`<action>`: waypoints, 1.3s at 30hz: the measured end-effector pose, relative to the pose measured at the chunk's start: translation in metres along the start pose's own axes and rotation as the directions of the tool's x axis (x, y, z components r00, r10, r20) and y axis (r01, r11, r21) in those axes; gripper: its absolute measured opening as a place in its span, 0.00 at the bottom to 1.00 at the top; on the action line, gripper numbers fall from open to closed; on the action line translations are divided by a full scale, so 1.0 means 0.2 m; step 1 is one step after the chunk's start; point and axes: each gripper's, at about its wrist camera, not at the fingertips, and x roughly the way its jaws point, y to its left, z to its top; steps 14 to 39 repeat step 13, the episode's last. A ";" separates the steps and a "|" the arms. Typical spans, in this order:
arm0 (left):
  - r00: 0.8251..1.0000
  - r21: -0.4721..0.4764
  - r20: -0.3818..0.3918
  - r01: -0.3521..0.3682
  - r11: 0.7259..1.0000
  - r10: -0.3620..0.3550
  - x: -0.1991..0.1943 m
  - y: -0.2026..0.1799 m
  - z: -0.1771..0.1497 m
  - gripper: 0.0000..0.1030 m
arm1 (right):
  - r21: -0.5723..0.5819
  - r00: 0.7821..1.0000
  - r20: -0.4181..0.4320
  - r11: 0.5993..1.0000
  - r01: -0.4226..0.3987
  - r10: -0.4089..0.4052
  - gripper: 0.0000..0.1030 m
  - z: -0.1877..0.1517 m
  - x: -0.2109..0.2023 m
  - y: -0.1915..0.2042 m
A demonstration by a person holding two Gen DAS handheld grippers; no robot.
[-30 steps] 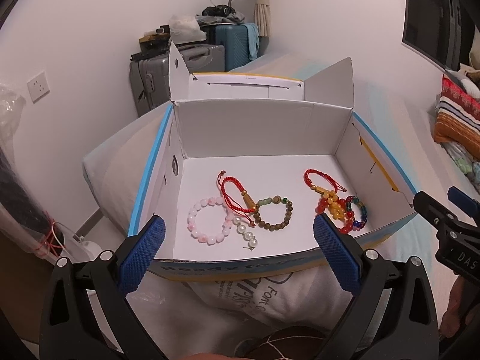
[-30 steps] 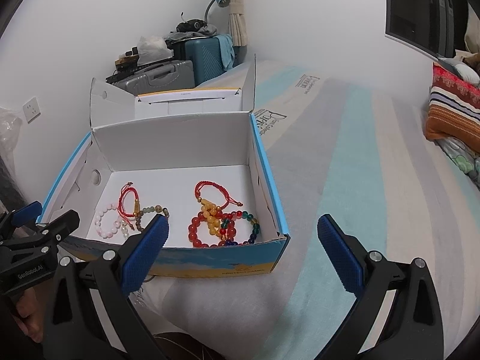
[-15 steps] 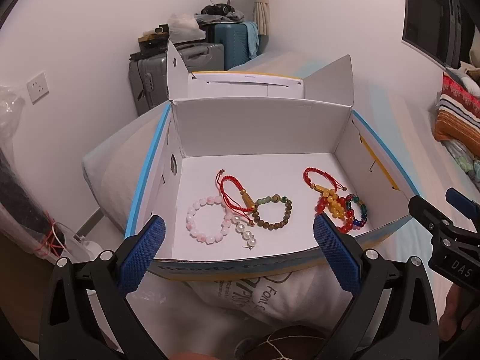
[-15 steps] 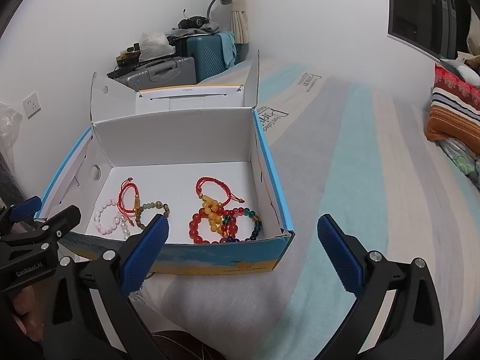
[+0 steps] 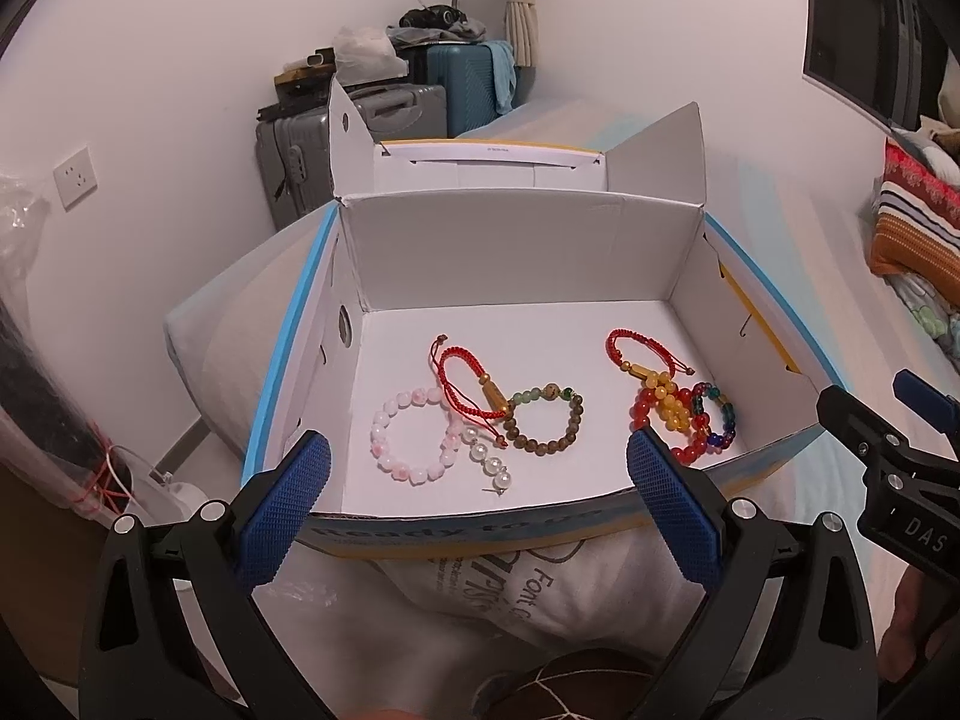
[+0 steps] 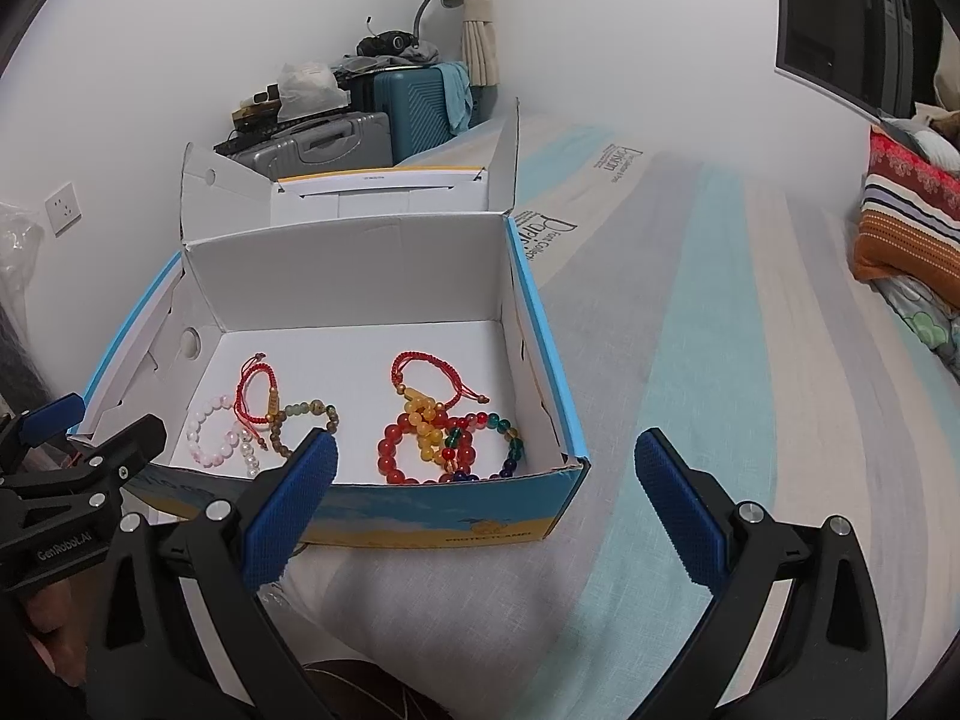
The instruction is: Organize jewelry
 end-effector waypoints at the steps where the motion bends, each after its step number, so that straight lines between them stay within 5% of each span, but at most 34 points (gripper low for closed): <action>1: 1.000 -0.001 0.001 0.002 1.000 -0.002 0.00 0.00 0.00 0.95 | 0.000 1.000 -0.001 1.000 0.000 0.000 0.93 0.00 0.00 0.00; 39: 1.000 0.007 0.008 0.007 1.000 -0.007 -0.01 -0.01 0.00 0.95 | 0.002 1.000 -0.004 1.000 0.002 -0.002 0.93 0.00 0.01 0.01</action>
